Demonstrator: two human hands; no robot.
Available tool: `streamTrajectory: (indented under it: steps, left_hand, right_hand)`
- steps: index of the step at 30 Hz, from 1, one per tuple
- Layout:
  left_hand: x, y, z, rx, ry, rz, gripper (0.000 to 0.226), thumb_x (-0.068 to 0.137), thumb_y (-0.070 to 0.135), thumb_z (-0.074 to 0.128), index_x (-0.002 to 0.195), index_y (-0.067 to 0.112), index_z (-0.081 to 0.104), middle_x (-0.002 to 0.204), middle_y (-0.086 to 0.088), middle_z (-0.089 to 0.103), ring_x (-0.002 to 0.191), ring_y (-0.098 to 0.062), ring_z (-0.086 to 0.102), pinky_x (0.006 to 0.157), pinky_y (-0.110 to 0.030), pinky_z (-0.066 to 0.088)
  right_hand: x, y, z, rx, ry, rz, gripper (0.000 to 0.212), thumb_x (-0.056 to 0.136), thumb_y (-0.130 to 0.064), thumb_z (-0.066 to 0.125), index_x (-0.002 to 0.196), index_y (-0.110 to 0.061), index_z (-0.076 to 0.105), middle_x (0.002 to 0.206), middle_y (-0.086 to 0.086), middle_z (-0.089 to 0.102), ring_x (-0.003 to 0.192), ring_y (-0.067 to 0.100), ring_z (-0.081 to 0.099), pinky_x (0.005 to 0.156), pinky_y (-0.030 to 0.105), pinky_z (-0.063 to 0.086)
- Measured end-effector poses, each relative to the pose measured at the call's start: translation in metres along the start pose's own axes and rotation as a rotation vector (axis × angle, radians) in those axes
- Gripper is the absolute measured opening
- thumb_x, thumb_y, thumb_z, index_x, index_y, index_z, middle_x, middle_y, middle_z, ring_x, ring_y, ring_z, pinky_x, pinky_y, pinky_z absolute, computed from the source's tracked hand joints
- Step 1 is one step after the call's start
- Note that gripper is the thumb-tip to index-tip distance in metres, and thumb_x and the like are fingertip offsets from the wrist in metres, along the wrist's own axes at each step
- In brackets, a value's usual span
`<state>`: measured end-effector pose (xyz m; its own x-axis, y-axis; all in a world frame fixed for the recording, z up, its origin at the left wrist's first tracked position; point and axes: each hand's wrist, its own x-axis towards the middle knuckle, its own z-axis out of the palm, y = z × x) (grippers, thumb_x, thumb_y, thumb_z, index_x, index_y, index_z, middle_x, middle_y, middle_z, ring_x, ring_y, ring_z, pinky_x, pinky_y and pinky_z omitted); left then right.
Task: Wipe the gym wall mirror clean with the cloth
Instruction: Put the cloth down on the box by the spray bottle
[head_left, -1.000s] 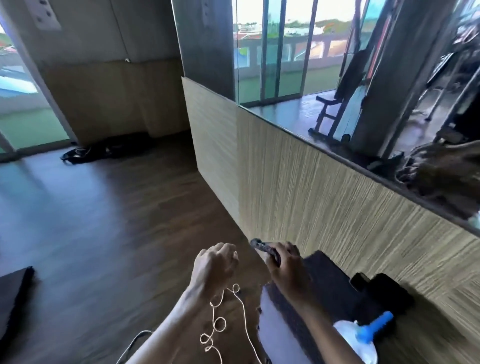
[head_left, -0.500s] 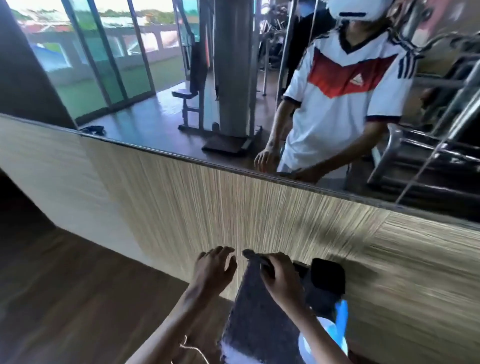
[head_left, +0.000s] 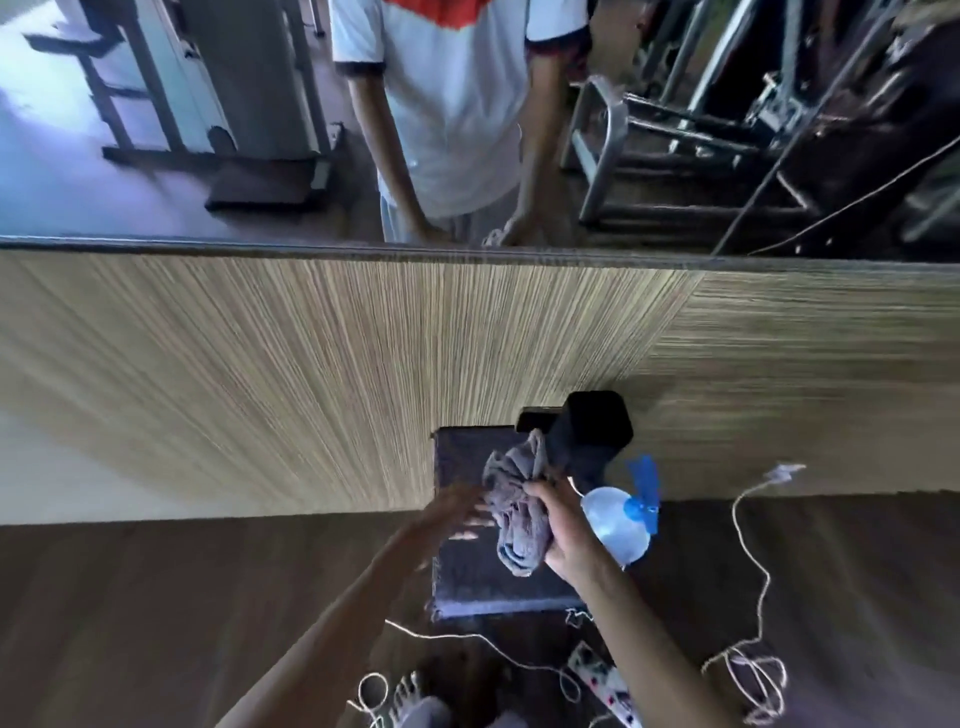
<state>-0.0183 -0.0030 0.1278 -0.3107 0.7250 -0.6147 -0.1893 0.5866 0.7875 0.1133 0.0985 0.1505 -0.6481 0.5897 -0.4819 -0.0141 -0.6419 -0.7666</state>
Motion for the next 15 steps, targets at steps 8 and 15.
streamTrajectory:
  steps: [8, 15]
  left_hand:
    - [-0.001, 0.007, 0.008, -0.185, 0.052, 0.147, 0.014, 0.103, 0.015, 0.049, 0.096, 0.004, 0.053, 0.06, 0.011, 0.057, 0.053, -0.003, 0.047, 0.055, -0.017, 0.04]
    - [-0.004, 0.026, -0.008, -0.257, 0.194, 0.336, 0.006, 0.097, 0.003, 0.06, 0.097, 0.005, 0.055, 0.077, -0.003, 0.065, 0.064, -0.012, 0.057, 0.055, -0.02, 0.045]
  right_hand:
    - [-0.001, -0.008, -0.007, 0.015, 0.054, 0.034, 0.024, 0.098, -0.007, 0.045, 0.112, -0.002, 0.063, 0.101, 0.015, 0.074, 0.093, 0.025, 0.071, 0.076, 0.031, 0.057]
    - [0.005, -0.035, -0.004, -0.155, 0.037, -0.035, 0.017, 0.088, -0.014, 0.072, 0.099, -0.004, 0.065, 0.087, 0.009, 0.074, 0.084, 0.024, 0.071, 0.072, 0.035, 0.056]
